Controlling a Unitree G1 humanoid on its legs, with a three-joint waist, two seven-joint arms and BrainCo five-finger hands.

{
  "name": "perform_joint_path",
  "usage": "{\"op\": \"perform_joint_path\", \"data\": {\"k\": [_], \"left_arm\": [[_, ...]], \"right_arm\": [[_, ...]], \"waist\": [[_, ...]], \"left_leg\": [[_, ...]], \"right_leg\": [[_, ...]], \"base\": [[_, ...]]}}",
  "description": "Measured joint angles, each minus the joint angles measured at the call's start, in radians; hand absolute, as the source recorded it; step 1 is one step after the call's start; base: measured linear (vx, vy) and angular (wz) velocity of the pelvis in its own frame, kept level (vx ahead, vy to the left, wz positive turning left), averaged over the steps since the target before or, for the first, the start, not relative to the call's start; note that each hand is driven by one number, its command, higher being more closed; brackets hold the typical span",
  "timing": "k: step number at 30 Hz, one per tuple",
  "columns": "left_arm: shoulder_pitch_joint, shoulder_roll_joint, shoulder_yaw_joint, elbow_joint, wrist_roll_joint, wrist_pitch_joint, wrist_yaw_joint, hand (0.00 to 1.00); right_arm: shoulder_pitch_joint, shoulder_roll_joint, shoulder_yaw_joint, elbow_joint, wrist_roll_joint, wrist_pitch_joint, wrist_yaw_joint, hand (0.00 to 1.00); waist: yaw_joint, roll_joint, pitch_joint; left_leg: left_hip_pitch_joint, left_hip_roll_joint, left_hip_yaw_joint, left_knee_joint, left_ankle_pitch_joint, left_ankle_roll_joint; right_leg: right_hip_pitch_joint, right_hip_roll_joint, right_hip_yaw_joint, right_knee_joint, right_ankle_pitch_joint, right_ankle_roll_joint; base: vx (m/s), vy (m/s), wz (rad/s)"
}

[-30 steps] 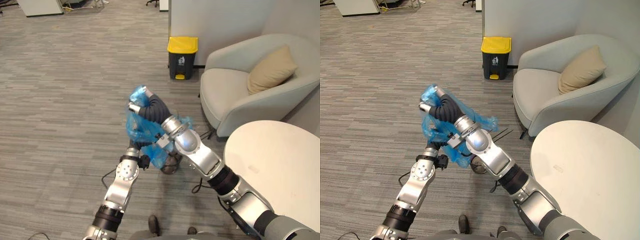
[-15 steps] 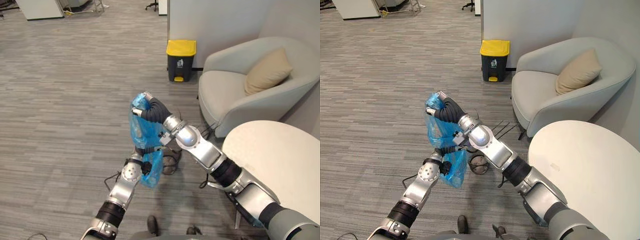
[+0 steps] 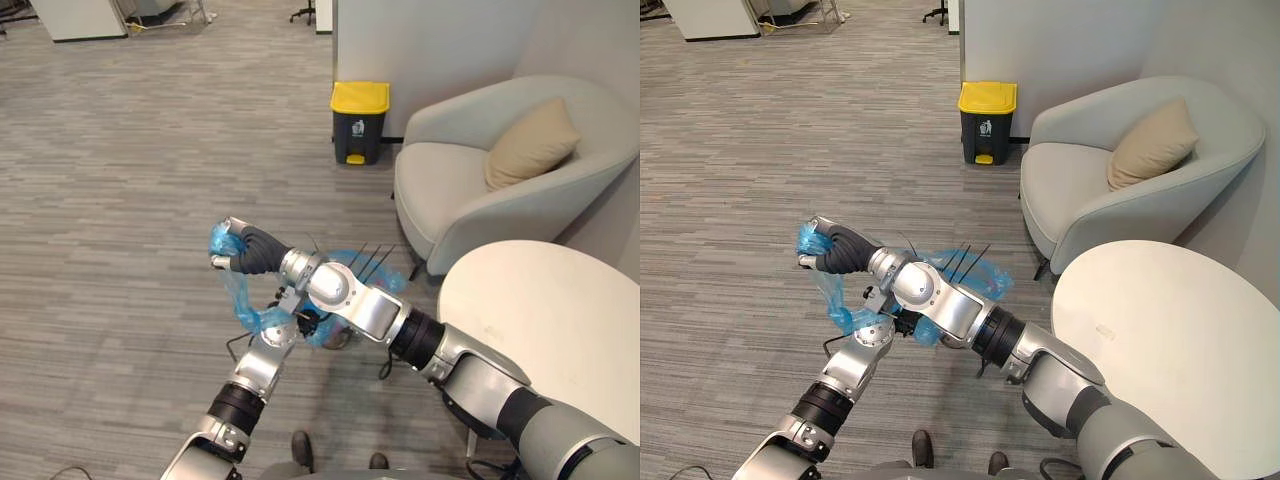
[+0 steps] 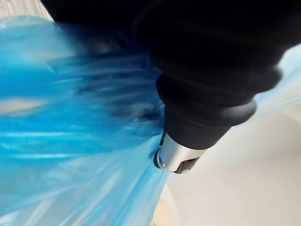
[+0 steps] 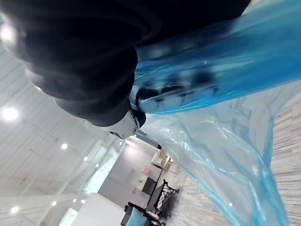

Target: Gather rubbish on tea table into small bin, then transfer packed bag to large trash can.

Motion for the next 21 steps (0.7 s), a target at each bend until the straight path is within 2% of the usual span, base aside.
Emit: {"op": "perform_joint_path", "data": {"k": [4, 8, 13, 17, 21], "left_arm": [[0.104, -0.002, 0.093, -0.080, 0.000, 0.000, 0.010, 1.00], [0.228, -0.005, 0.233, -0.087, -0.014, 0.000, 0.024, 1.00], [0.343, -0.009, 0.346, -0.089, -0.035, 0.000, 0.038, 1.00], [0.407, 0.000, 0.425, -0.089, -0.051, -0.001, 0.042, 1.00], [0.443, 0.045, 0.436, -0.056, -0.058, -0.007, 0.039, 1.00]], "right_arm": [[0.045, -0.110, -0.006, -0.078, -0.080, -0.005, 0.016, 0.00], [0.168, -0.193, -0.092, -0.135, -0.186, -0.023, 0.014, 0.00], [0.278, -0.323, -0.164, -0.176, -0.227, -0.040, 0.014, 0.00], [0.446, -0.446, -0.296, -0.236, -0.261, -0.079, 0.011, 0.00], [0.636, -0.494, -0.364, -0.220, -0.259, -0.080, 0.016, 0.00]], "waist": [[-0.002, 0.000, 0.000], [-0.001, -0.001, 0.000], [0.003, -0.002, 0.000], [0.007, -0.010, -0.004], [0.008, -0.025, -0.006]], "left_leg": [[0.000, 0.000, 0.001, 0.000, 0.000, 0.000], [0.003, 0.000, 0.006, -0.001, 0.000, 0.000], [0.003, -0.006, 0.004, -0.002, -0.001, -0.001], [-0.013, -0.016, -0.007, -0.002, -0.004, -0.004], [-0.034, -0.022, -0.021, -0.002, -0.003, -0.004]], "right_leg": [[0.000, 0.000, 0.003, 0.000, 0.000, 0.000], [-0.001, 0.000, 0.005, 0.002, -0.001, 0.002], [-0.008, -0.007, 0.003, 0.004, -0.014, 0.019], [-0.018, -0.017, -0.008, 0.002, -0.021, 0.018], [-0.022, -0.020, -0.018, -0.010, -0.016, 0.023]], "base": [[0.00, 0.000, 0.00], [0.00, 0.010, -0.02], [0.00, 0.000, 0.02], [0.01, 0.018, 0.10], [0.05, 0.029, 0.10]]}}
